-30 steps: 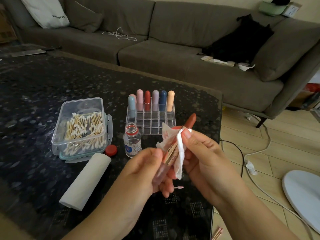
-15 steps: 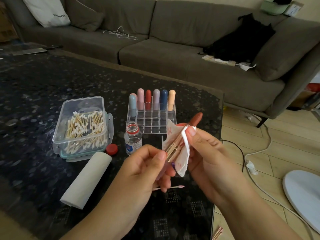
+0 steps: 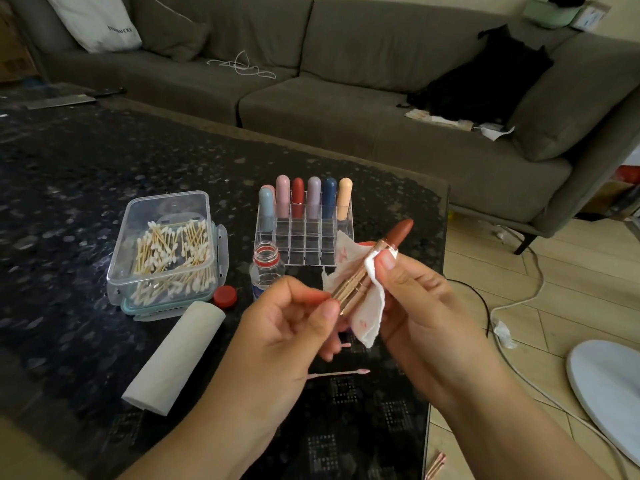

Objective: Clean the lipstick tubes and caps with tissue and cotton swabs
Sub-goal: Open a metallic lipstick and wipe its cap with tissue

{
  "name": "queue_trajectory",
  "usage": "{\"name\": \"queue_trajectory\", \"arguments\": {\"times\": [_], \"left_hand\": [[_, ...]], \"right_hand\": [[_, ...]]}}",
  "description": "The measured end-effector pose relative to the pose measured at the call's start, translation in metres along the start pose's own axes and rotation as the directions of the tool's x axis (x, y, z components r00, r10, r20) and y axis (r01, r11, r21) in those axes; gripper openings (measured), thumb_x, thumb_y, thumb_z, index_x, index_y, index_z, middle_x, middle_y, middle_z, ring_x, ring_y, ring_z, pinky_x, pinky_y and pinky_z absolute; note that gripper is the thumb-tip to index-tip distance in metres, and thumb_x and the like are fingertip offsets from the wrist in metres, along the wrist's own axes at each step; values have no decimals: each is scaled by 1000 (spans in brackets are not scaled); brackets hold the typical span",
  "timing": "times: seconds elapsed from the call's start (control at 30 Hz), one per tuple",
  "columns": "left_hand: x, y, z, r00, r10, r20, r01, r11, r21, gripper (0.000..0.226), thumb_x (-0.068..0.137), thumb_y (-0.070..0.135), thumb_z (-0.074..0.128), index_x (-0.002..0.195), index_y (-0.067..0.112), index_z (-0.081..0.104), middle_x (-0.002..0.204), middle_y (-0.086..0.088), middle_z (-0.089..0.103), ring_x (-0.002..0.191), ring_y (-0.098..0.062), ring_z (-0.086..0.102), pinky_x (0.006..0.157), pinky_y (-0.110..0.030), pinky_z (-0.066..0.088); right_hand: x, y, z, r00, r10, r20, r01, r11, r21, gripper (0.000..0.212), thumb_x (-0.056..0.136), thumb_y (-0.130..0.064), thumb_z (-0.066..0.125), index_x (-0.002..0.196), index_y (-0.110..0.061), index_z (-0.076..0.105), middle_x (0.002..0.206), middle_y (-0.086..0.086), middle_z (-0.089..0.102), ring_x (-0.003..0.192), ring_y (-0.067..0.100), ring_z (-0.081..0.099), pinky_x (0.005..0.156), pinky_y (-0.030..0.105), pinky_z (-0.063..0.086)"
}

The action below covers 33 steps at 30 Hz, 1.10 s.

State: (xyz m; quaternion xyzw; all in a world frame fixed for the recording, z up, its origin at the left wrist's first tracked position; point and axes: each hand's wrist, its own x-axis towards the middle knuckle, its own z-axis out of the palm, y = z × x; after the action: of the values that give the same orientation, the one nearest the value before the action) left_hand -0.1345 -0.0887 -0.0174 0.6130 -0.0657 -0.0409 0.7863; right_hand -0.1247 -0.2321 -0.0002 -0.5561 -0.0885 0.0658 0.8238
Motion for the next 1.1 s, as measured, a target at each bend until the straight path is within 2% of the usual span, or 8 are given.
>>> {"name": "queue_trajectory", "arguments": {"times": [0.13,0.33,0.47,0.57,0.77,0.9,1.0,1.1], "left_hand": [[1,-2,-4,993,105,-62,-97,989,113,11,69,29,75,75,30,65,68,2,68,62,-6,61,61,-17,49],[-3,4,-1,993,-85,84,88,996,-25,27,74,48,55,67,25,66,65,-6,64,52,-17,54,53,-25,45],[0,2,-2,996,94,13,-94,993,67,5,75,27,70,72,29,66,64,0,67,56,-7,58,55,-17,46],[0,-1,-5,989,149,-23,-146,984,98,13,67,21,69,73,32,66,70,3,69,62,-2,62,59,-14,48],[-3,2,-3,993,-53,109,54,999,-4,31,82,52,58,74,22,66,66,-5,64,53,-17,56,54,-26,45],[0,0,-4,996,64,55,-66,997,34,20,72,26,71,81,11,62,67,-4,67,55,-9,57,54,-18,46],[1,-5,-5,992,126,27,-128,989,74,23,63,34,75,78,24,62,75,-2,71,67,-7,64,60,-17,48],[-2,-3,-4,996,90,9,-90,994,62,21,65,33,79,74,25,62,71,-3,69,63,-11,63,59,-20,49]], "right_hand": [[1,2,2,999,-8,-33,7,1000,-15,36,85,-32,54,92,0,70,84,22,67,72,31,63,69,36,56],[0,0,0,1000,-5,25,5,1000,25,40,94,-28,48,97,10,60,76,26,62,54,30,59,57,35,52],[0,4,0,1000,-5,-27,5,1000,-21,35,93,-31,56,97,2,68,81,25,65,70,33,62,68,42,56],[0,5,1,998,5,-66,-7,1000,-27,39,82,-33,58,99,0,69,91,27,67,83,38,61,85,53,51],[-3,-2,5,1000,0,-4,0,1000,-11,32,90,-30,53,91,-1,67,71,20,65,50,28,59,52,36,53],[-2,2,7,999,-13,-30,12,1000,-26,34,88,-32,59,95,1,67,69,21,65,55,29,61,54,34,53],[-2,3,9,999,-12,-40,10,998,-61,36,77,-32,59,90,1,68,79,29,66,68,36,63,62,37,58],[-1,3,7,999,-17,-42,14,997,-79,33,87,-31,61,92,1,67,75,26,66,61,36,61,59,38,56]]}}
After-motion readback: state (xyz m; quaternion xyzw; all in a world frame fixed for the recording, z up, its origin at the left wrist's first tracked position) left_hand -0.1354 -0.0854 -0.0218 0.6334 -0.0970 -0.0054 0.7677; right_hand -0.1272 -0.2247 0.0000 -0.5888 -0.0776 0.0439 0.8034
